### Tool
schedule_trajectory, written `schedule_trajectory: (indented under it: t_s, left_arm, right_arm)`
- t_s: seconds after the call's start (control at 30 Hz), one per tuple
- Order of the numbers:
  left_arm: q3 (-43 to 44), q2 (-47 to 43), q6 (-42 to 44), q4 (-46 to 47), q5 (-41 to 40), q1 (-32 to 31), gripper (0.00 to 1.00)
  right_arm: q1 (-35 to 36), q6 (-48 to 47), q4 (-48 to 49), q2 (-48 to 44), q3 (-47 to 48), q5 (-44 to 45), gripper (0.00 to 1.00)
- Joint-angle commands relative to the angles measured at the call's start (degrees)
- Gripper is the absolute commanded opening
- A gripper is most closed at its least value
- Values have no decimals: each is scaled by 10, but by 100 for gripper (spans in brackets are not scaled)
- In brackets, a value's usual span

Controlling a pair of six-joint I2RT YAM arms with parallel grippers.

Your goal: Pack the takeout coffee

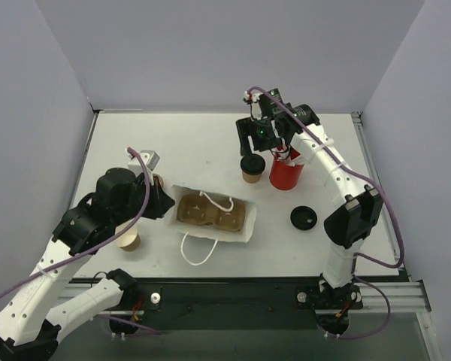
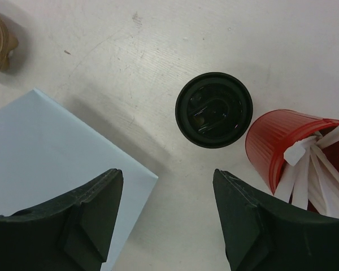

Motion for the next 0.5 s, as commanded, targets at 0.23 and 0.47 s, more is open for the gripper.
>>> schedule_trajectory:
  t_s: [0.23,0.47]
  left_arm:
    - [93,59,-241,-182,-23,2,36]
    - [180,94,-189,-208,-20,2,49]
  right_arm:
    - [2,147,-103,-87,68,80,66]
    - [34,332,-171,-172,30,75,66]
